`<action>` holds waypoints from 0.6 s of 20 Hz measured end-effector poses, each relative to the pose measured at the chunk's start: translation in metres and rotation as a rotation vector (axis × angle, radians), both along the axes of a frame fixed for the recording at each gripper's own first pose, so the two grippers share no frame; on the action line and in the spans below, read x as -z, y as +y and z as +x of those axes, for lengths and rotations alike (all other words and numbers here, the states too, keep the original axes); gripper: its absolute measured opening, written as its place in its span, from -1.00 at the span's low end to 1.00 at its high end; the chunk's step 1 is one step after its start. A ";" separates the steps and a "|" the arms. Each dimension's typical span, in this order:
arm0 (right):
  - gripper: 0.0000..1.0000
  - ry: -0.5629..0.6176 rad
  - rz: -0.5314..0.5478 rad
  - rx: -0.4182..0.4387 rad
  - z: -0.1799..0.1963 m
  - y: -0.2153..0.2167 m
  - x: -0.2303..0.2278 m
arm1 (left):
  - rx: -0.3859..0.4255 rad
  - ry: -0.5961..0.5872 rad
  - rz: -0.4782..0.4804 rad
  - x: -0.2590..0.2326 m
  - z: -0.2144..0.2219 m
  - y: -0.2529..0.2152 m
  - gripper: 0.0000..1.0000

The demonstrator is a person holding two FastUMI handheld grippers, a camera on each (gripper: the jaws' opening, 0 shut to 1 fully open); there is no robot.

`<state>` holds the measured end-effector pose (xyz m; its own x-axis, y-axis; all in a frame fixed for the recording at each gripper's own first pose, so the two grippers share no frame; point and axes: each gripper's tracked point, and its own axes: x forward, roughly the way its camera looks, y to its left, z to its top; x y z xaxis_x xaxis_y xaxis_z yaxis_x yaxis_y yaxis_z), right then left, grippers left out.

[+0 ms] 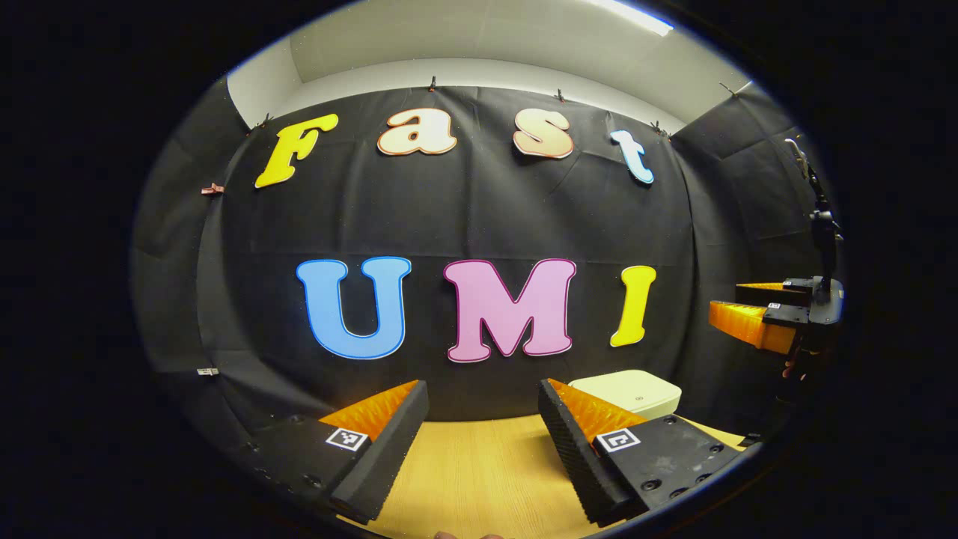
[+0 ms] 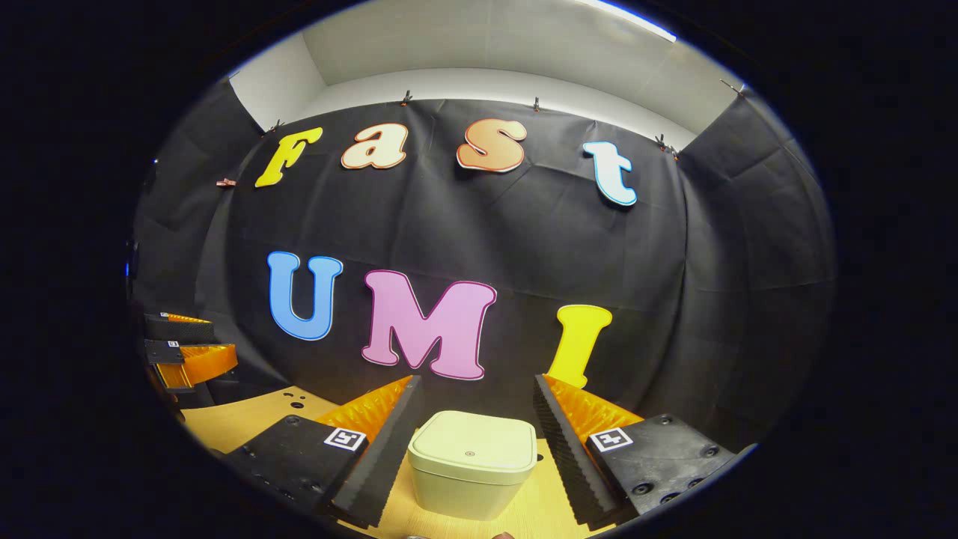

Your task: Press the lid of the desktop garbage bin to open it, pick up the crumpled paper on the desktop and throw it into the bin, then pick up the pop can on the desktop and drop it into the bin, and finally close the garbage bin lid.

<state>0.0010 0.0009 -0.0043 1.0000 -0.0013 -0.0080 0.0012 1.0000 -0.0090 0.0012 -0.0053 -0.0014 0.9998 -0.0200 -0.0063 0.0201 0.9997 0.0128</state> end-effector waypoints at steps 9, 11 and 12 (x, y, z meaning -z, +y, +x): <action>-0.06 0.034 0.018 -0.028 0.007 0.005 0.007 | 0.004 -0.002 -0.003 -0.002 0.003 0.001 0.91; -0.60 0.043 0.011 -0.068 0.010 0.015 0.008 | 0.002 -0.007 -0.007 -0.004 0.003 0.002 0.91; -0.81 0.044 0.006 -0.077 0.014 0.014 0.009 | 0.000 -0.007 -0.009 -0.003 0.005 0.001 0.89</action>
<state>0.0151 0.0147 -0.0130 0.9958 0.0762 -0.0517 -0.0764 0.9971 -0.0015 0.0060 -0.0044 0.0017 0.9998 -0.0205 0.0004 0.0205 0.9998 0.0040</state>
